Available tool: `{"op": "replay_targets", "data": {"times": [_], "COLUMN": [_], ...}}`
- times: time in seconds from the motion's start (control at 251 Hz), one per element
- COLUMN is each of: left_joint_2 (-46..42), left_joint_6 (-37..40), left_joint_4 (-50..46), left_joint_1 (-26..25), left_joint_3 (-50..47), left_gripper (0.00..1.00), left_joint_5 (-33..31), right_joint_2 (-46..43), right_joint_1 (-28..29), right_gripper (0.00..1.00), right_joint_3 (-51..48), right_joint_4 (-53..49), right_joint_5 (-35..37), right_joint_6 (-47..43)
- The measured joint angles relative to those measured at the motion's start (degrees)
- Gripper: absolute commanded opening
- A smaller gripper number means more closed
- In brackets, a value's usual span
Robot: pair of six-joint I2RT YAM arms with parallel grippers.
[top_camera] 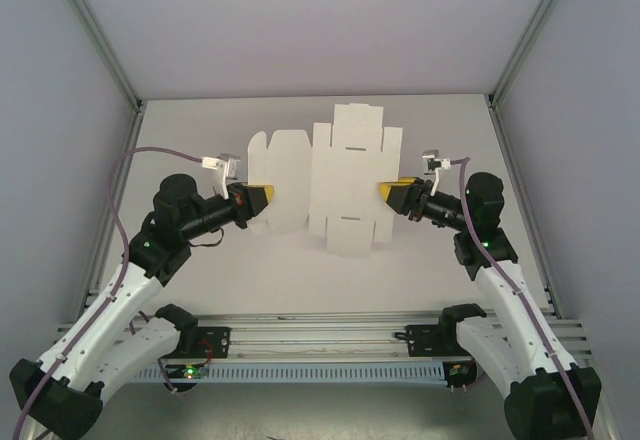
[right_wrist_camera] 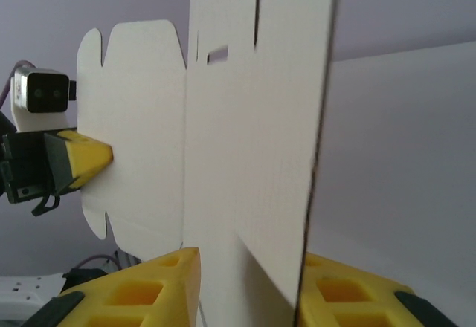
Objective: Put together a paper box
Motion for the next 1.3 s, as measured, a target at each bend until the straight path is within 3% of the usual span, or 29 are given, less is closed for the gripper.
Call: {"op": "replay_targets", "data": {"times": [0.235, 0.499, 0.75, 0.83, 1.034, 1.301], "left_joint_2": [-1.4, -1.03, -0.87, -0.46, 0.26, 1.6], "left_joint_6": [-2.54, -4.0, -4.68, -4.79, -6.4, -11.43], "left_joint_4": [0.85, 1.64, 3.02, 3.04, 5.27, 10.8], "left_joint_1": [0.0, 0.0, 0.0, 0.0, 0.0, -0.04], "left_joint_3": [-1.75, -1.86, -2.51, -2.6, -4.39, -10.14], "left_gripper": [0.0, 0.0, 0.0, 0.0, 0.0, 0.04], "left_joint_5": [-2.05, -2.16, -1.86, -2.4, -3.58, -4.72], "right_joint_2": [-0.26, -1.27, -0.79, -0.37, 4.57, 18.82], "right_joint_1": [1.05, 1.62, 3.74, 6.88, 20.48, 34.64], "right_gripper": [0.32, 0.22, 0.01, 0.0, 0.0, 0.0], "right_joint_3": [-1.73, -1.73, -0.17, 3.23, 14.36, 23.26], "right_joint_4": [2.69, 1.64, -3.63, -10.49, -26.32, -34.34], "right_joint_5": [-3.19, -2.82, 1.86, 9.66, 40.63, 73.85], "right_joint_6": [1.92, 1.53, -0.48, -3.74, -11.61, -18.88]}}
